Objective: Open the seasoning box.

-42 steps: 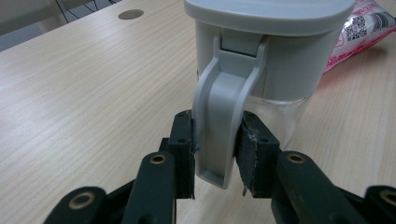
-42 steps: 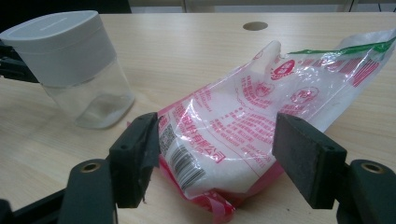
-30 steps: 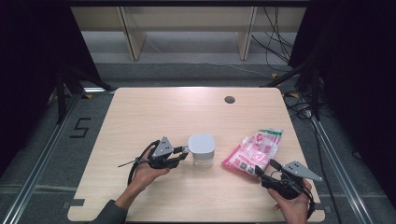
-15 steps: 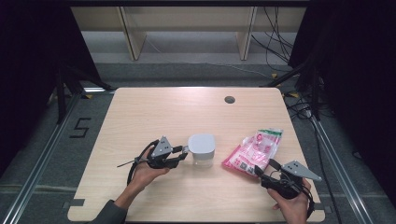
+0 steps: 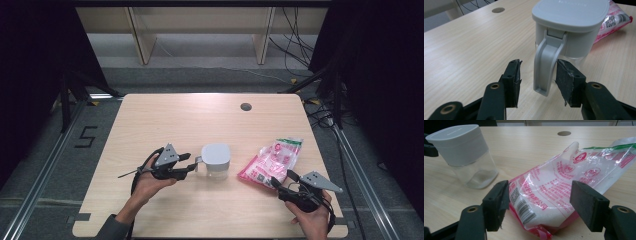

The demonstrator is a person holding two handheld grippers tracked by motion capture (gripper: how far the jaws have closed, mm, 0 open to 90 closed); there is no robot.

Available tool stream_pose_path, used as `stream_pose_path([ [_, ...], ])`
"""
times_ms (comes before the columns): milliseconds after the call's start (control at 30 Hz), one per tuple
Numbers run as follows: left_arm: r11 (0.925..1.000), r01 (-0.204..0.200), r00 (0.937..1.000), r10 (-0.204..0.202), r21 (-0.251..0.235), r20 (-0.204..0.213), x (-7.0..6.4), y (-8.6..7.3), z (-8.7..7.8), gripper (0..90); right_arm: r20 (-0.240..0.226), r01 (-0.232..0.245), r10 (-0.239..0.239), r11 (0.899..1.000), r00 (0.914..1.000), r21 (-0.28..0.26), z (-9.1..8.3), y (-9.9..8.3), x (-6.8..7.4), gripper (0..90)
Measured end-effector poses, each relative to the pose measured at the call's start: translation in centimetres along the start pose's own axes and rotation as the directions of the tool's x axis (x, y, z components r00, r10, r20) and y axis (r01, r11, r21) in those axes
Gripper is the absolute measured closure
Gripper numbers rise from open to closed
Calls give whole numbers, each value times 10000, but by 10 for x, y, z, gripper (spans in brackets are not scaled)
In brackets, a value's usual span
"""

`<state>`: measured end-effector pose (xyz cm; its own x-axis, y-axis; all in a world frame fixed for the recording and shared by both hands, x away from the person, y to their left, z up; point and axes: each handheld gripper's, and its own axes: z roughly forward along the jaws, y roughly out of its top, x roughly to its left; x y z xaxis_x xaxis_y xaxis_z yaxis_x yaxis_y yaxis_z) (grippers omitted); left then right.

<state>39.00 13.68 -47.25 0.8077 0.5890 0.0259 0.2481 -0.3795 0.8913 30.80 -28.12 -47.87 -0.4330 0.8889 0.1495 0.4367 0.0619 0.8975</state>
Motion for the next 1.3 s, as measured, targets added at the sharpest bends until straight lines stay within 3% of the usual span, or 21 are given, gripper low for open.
stream_pose_path([
  [33,10000,-59,10000,58,19,74,0,2,-2,557,15,-153,153,9999,9999,37,-1,0,2,330],
  [133,9998,-160,9997,162,-123,199,-3,6,-8,577,36,-13,13,10000,10000,12,-1,0,2,330],
  [200,9995,-191,9995,197,-264,246,-4,10,-12,610,37,-270,270,9996,9996,97,-2,0,5,330],
  [233,9992,-235,9993,244,-330,266,-4,11,-14,641,14,49,-49,10000,10000,53,-1,0,2,330],
  [267,9989,-219,9993,232,-411,308,-4,13,-15,641,14,49,-49,10000,10000,53,-1,0,2,330],
  [300,9980,-207,9994,222,-599,251,-5,16,-17,715,129,122,-123,9999,9998,82,-1,0,2,330],
  [333,9974,-294,9992,311,-658,248,-5,17,-17,746,9,72,-72,10000,10000,-3,0,0,3,330],
  [367,9974,-294,9992,311,-658,248,-5,17,-17,769,-18,-328,328,9994,9995,89,-1,0,6,330],
  [500,9953,-365,9984,402,-896,401,-9,26,-13,846,73,156,-156,9999,9999,20,0,1,5,330],
  [567,9940,-404,9981,448,-1017,413,-10,30,-10,857,-126,51,-51,10000,9999,-22,0,1,6,330],
  [767,9929,-276,9977,346,-1154,588,-10,37,0,866,-89,-61,63,9997,9999,223,-2,2,8,331],
  [833,9931,-424,9975,483,-1097,513,-9,37,0,865,-87,-87,89,9997,9999,231,-2,2,8,331],
  [933,9936,-252,9988,296,-1104,386,-8,37,4,865,-73,-70,71,9998,9999,175,0,1,9,331],
  [1033,9933,-486,9978,531,-1052,399,-8,38,7,866,-62,-7,8,9999,10000,121,0,1,8,331],
  [1067,9943,-405,9988,428,-986,218,-10,39,7,865,21,83,-84,9999,10000,136,0,1,8,331],
  [1100,9943,-405,9988,428,-986,218,-10,39,7,864,-121,-176,179,9995,9998,280,-2,1,9,331],
  [1133,9942,-420,9987,446,-988,240,-10,38,7,863,-193,144,-140,9997,9997,207,-1,2,7,331],
  [1200,9941,-413,9988,438,-1006,225,-10,38,7,862,-45,-120,121,9996,9999,242,-1,1,9,330],
  [1267,9926,-713,9971,736,-985,197,-9,39,6,863,-56,372,-371,9992,9993,111,1,1,7,331],
  [1300,9926,-713,9971,736,-985,197,-9,39,6,863,-119,5,-4,9999,9999,128,1,1,9,332],
])
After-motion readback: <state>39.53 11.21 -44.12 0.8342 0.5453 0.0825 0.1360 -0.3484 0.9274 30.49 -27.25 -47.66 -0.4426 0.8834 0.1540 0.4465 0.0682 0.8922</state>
